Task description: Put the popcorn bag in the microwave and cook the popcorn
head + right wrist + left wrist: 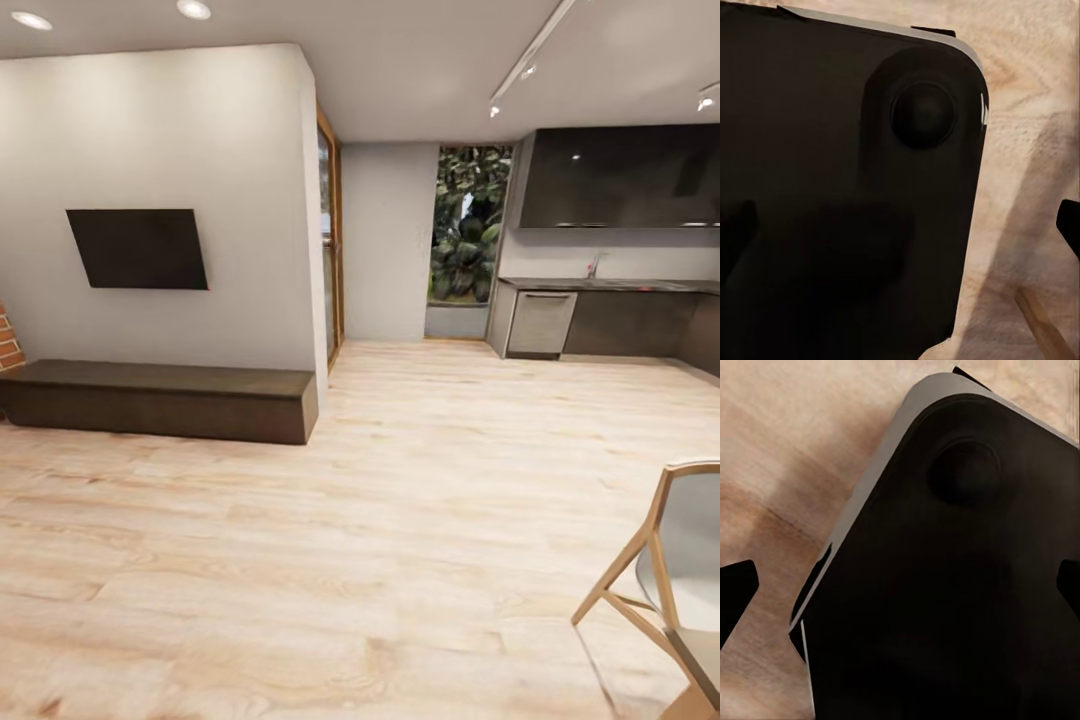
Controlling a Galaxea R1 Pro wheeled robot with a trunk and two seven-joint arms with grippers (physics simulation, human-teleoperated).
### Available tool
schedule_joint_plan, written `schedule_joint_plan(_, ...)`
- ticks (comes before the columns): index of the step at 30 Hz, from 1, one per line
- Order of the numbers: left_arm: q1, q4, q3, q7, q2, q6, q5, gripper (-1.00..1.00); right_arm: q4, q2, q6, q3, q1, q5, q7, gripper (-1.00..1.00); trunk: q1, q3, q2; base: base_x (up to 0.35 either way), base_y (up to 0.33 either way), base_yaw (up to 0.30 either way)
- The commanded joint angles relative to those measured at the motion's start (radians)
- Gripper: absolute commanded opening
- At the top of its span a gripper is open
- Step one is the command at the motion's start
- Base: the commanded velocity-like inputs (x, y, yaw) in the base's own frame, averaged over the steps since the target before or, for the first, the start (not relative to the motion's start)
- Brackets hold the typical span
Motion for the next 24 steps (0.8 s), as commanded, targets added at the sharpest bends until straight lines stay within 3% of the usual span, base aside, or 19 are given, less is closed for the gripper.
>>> schedule_joint_plan(1,0.0,-0.001,0.002,0.003,0.0,0.001,0.0,1.0,0.0,-0.001,-0.002,0.0,0.0,0.01,-0.001,1.0,0.001,-0.001,0.0,0.341,0.0,0.0)
schedule_joint_plan(17,0.0,-0.002,0.002,0.001,-0.002,0.007,-0.001,1.0,0.0,-0.003,-0.002,0.001,0.0,0.01,-0.001,1.0,0.001,-0.001,0.0,0.341,0.0,0.0)
schedule_joint_plan(24,0.0,-0.008,0.001,-0.002,-0.002,0.065,-0.002,1.0,0.0,-0.002,-0.002,-0.001,0.0,0.01,-0.001,1.0,0.001,-0.001,0.0,0.341,0.0,0.0)
